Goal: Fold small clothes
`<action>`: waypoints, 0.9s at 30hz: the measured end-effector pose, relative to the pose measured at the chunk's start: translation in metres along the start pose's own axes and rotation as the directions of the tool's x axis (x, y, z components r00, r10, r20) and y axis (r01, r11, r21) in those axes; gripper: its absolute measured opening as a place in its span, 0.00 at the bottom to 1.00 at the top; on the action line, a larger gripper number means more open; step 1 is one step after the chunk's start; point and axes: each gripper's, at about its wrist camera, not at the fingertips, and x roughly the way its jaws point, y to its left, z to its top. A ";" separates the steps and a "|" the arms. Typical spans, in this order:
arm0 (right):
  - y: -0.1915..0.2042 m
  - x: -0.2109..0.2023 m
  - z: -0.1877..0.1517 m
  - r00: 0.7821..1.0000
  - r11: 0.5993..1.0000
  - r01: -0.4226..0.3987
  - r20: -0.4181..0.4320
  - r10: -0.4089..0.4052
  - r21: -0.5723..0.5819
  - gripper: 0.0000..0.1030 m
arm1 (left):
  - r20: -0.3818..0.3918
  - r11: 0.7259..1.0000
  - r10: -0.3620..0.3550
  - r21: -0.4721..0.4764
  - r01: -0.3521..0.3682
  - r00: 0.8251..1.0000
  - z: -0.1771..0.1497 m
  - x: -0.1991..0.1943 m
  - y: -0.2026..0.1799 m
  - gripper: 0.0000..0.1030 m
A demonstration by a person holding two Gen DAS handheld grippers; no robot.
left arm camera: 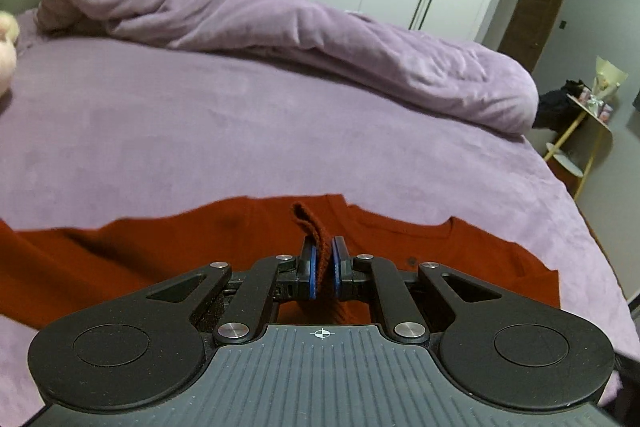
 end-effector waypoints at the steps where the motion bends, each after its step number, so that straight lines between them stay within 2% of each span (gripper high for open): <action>1: 0.004 0.015 0.009 1.000 1.000 0.014 -0.023 -0.014 -0.017 0.55 | -0.007 1.000 -0.004 -0.007 0.004 1.000 -0.001 0.003 0.003 0.09; 4: 0.012 0.051 0.022 0.994 0.996 0.068 -0.085 -0.073 -0.054 0.51 | -0.017 1.000 -0.016 -0.007 0.016 1.000 -0.002 0.010 0.012 0.09; 6: 0.015 0.070 0.026 0.989 0.993 0.088 -0.109 -0.097 -0.082 0.20 | -0.011 1.000 -0.016 0.011 0.016 1.000 -0.002 0.013 0.013 0.09; 8: 0.017 0.073 0.025 0.994 0.991 0.074 -0.076 -0.083 -0.111 0.07 | 0.004 1.000 -0.011 0.024 0.011 1.000 -0.002 0.019 0.013 0.09; 10: 0.022 0.068 0.025 0.993 0.974 0.119 0.007 -0.120 -0.192 0.07 | 0.019 0.999 -0.026 0.028 0.025 0.999 -0.004 0.025 0.011 0.09; 12: 0.019 0.061 0.025 0.981 0.962 0.187 0.096 -0.171 -0.198 0.07 | 0.032 0.998 -0.021 0.056 0.019 0.999 -0.007 0.035 0.006 0.09; 14: 0.010 0.065 0.023 0.968 0.956 0.243 0.106 -0.228 -0.166 0.05 | 0.019 0.996 0.003 0.088 -0.005 1.000 -0.013 0.050 0.000 0.09; 15: 0.008 0.068 0.021 0.961 0.948 0.271 0.106 -0.256 -0.168 0.01 | 0.006 0.995 0.014 0.098 -0.015 1.000 -0.016 0.058 -0.001 0.10; 18: 0.001 0.082 0.015 0.926 0.903 0.376 0.103 -0.362 -0.208 0.00 | -0.044 0.993 0.050 0.105 -0.046 0.998 -0.026 0.075 0.000 0.10; 19: -0.005 0.084 0.015 0.926 0.905 0.378 0.084 -0.369 -0.196 0.00 | -0.054 0.992 0.062 0.114 -0.056 0.997 -0.028 0.078 0.002 0.11; 22: -0.013 0.074 0.022 0.938 0.931 0.345 0.075 -0.339 -0.118 0.00 | -0.063 0.988 0.124 0.103 -0.118 0.990 -0.032 0.078 0.011 0.20; 23: -0.012 0.065 0.023 0.949 0.946 0.309 0.097 -0.299 -0.103 0.02 | -0.057 0.988 0.140 0.077 -0.136 0.989 -0.032 0.075 0.014 0.26; 25: -0.007 0.047 0.019 0.977 0.980 0.184 0.126 -0.174 -0.073 0.03 | -0.022 0.986 0.162 0.033 -0.161 0.987 -0.032 0.066 0.018 0.29; 27: 0.005 0.048 0.014 0.992 0.994 0.068 0.109 -0.059 -0.082 0.03 | 0.011 0.988 0.155 0.018 -0.155 0.988 -0.032 0.058 0.014 0.43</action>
